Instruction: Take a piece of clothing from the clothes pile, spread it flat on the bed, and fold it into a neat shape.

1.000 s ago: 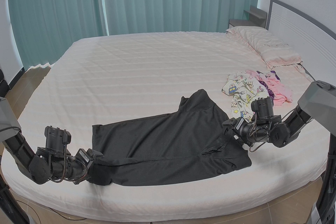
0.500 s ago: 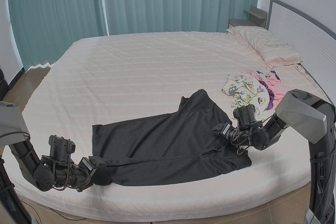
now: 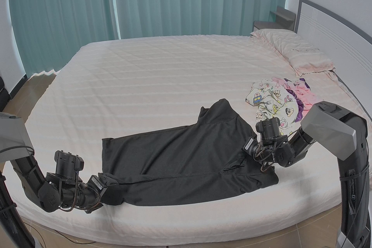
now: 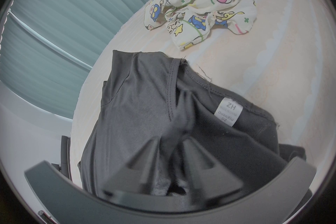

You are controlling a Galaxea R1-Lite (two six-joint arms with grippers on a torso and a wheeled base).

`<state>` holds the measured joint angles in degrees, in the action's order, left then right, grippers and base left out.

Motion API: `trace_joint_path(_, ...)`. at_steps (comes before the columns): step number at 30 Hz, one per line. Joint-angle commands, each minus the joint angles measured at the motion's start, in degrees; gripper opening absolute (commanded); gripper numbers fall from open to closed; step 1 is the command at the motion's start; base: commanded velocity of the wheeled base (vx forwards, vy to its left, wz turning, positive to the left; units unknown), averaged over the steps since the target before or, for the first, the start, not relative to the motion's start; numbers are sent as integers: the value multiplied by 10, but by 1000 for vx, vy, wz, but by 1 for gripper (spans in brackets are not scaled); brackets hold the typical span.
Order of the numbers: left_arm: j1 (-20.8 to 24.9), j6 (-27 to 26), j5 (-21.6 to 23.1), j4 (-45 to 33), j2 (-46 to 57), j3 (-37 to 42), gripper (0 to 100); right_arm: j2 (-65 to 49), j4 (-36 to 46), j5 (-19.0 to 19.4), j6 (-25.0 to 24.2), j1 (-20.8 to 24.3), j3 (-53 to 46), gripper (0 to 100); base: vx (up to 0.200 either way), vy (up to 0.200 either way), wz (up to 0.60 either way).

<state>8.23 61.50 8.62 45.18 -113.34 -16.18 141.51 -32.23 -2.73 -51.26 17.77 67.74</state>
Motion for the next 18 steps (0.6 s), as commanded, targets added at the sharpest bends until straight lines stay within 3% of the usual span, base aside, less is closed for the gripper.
trace_joint_path(1, -1, 0, 1, 0, -1, 0, 100, -9, 0, -8, 0, 0, -3, 0, 0, 0, 0)
trace_joint_path(18, -1, 0, 1, 0, -1, 0, 100, -137, 2, -11, -4, 7, -105, 0, 0, 0, 0)
